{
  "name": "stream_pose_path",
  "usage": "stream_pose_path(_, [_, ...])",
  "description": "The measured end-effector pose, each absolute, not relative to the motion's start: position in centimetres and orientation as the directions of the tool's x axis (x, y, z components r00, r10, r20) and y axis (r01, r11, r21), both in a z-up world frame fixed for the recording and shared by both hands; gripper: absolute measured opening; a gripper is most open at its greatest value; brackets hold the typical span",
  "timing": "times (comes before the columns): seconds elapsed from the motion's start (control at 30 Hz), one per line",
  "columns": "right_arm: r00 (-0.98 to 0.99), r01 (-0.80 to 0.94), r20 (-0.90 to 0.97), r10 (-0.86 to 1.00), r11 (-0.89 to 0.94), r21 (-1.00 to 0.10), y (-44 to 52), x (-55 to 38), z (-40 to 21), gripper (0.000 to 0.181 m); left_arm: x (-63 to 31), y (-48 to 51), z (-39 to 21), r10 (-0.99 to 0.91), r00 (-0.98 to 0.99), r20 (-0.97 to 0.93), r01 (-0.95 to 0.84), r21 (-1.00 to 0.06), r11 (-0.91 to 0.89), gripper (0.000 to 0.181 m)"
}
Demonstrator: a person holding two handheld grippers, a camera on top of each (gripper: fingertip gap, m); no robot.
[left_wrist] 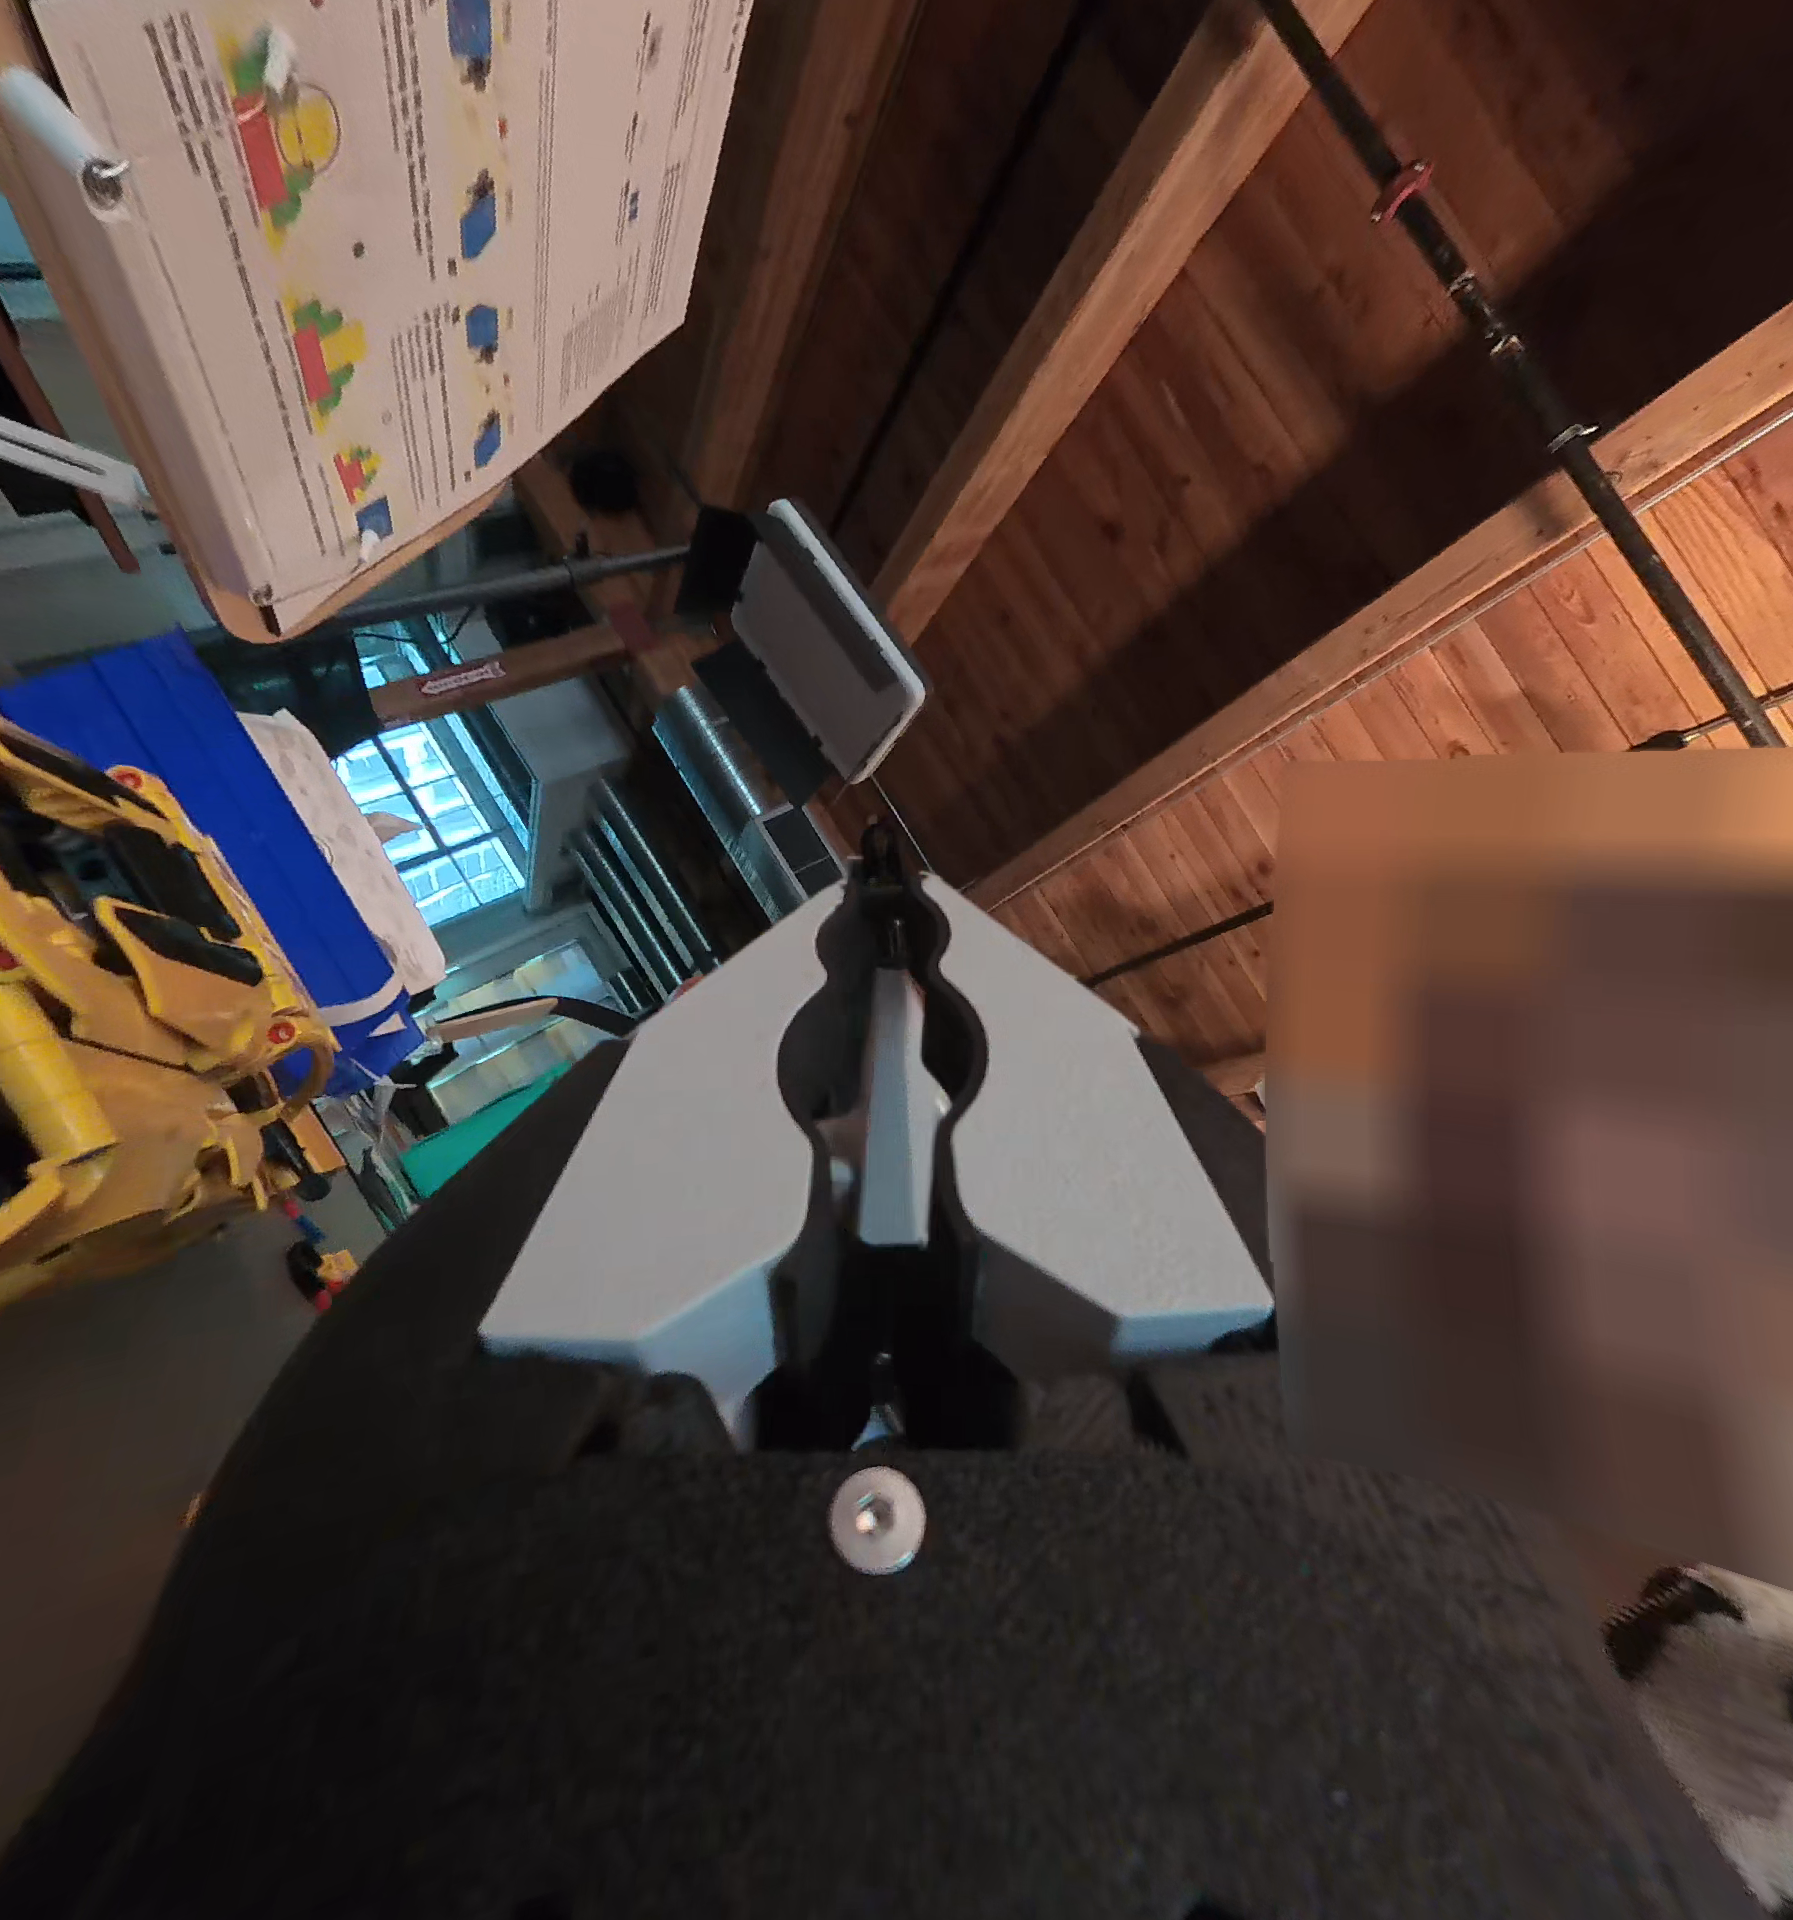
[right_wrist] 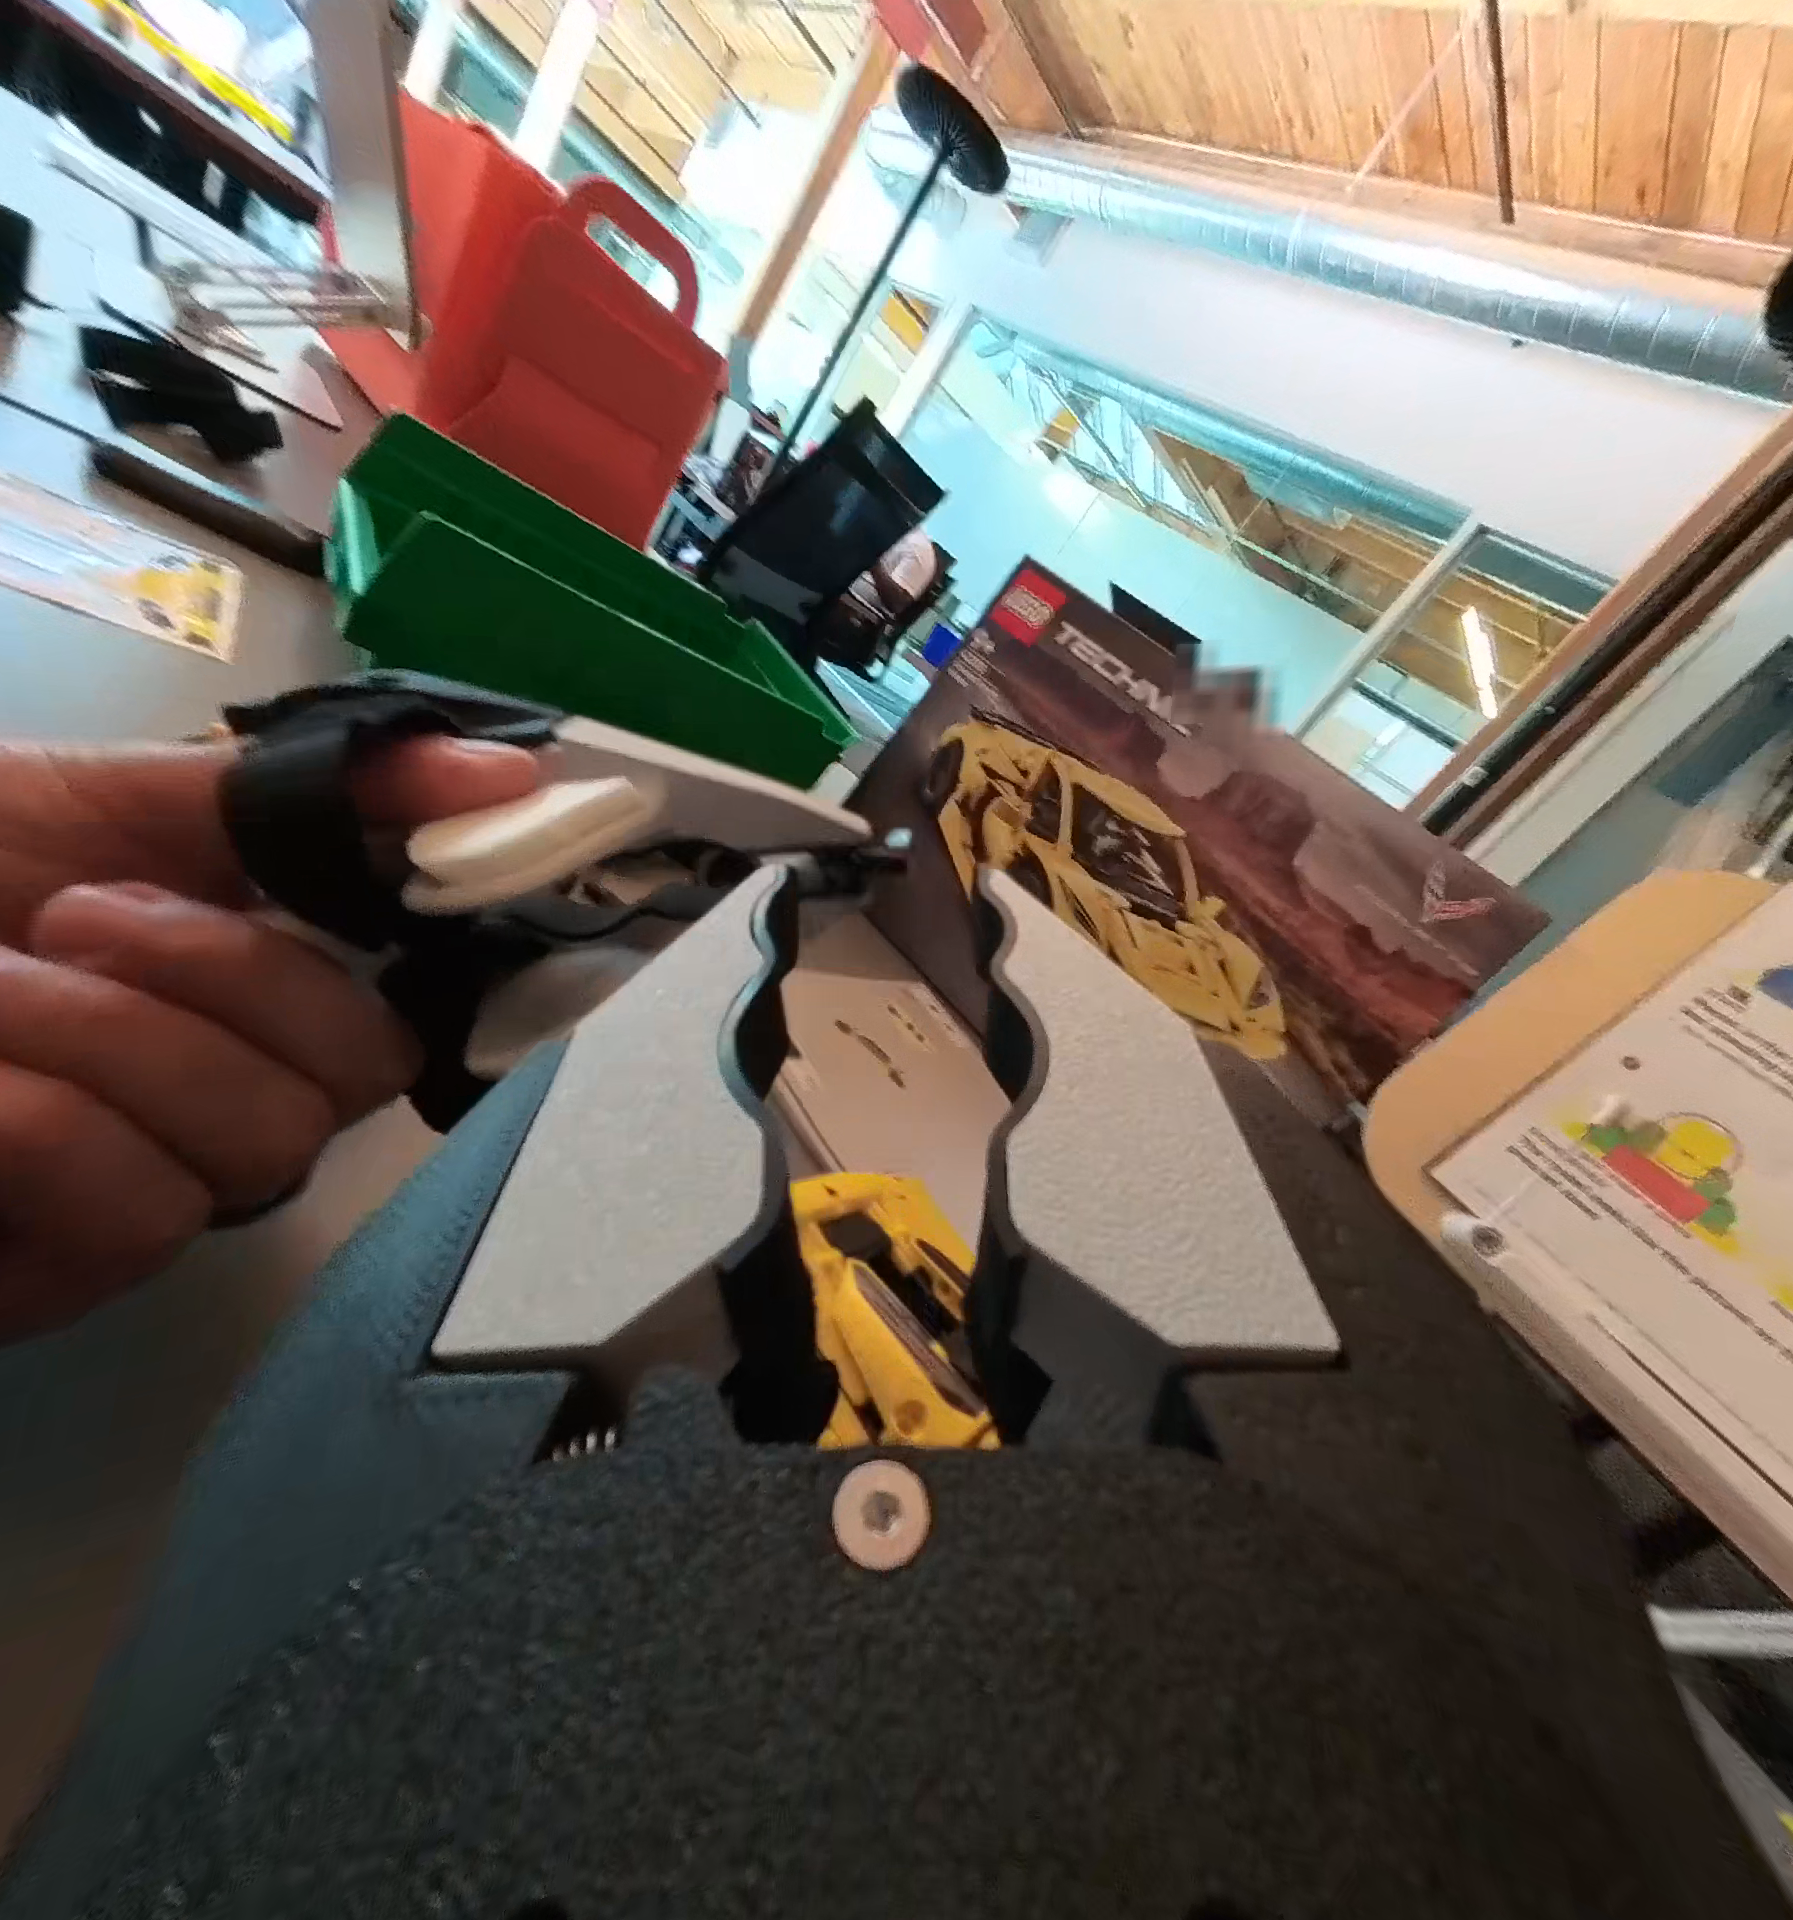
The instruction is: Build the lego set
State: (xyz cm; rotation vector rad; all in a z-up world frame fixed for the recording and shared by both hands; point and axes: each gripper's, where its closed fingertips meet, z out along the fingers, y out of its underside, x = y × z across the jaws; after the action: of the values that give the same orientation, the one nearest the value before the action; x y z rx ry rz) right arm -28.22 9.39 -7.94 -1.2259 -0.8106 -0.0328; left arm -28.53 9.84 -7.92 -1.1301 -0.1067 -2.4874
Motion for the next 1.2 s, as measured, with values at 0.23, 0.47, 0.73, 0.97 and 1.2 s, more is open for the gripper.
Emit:
stream_pose_path(0.23, [0.722, 0.447, 0.575, 0.385, 0.374, -0.813, 9.7, -29.5, -8.0, 0.032, -28.7, 9.7, -7.7, -0.321, -0.612, 0.723, 0.384, -0.084, -0.92, 0.007])
stream_pose_path(0.47, [0.705, 0.452, 0.587, 0.397, 0.386, -0.804, 9.6, -29.6, -8.1, 0.027, -28.7, 9.7, -7.8, -0.302, -0.621, 0.723, 0.366, -0.074, -0.928, 0.007])
stream_pose_path(0.73, [0.72, 0.39, 0.522, 0.457, 0.356, -0.849, 9.6, -29.2, -8.4, 0.022, -28.4, 9.6, -8.1, -0.282, -0.615, 0.736, 0.345, -0.071, -0.936, 0.007])
stream_pose_path(0.97, [0.734, 0.423, 0.559, 0.385, 0.384, -0.821, 9.3, -28.8, -8.0, 0.015, -28.3, 9.3, -8.0, -0.283, -0.621, 0.731, 0.337, -0.077, -0.938, 0.007])
stream_pose_path(1.2, [0.722, 0.394, 0.532, 0.442, 0.369, -0.842, 9.4, -28.5, -8.6, 0.015, -27.9, 9.2, -8.4, -0.296, -0.585, 0.755, 0.337, -0.106, -0.936, 0.007])
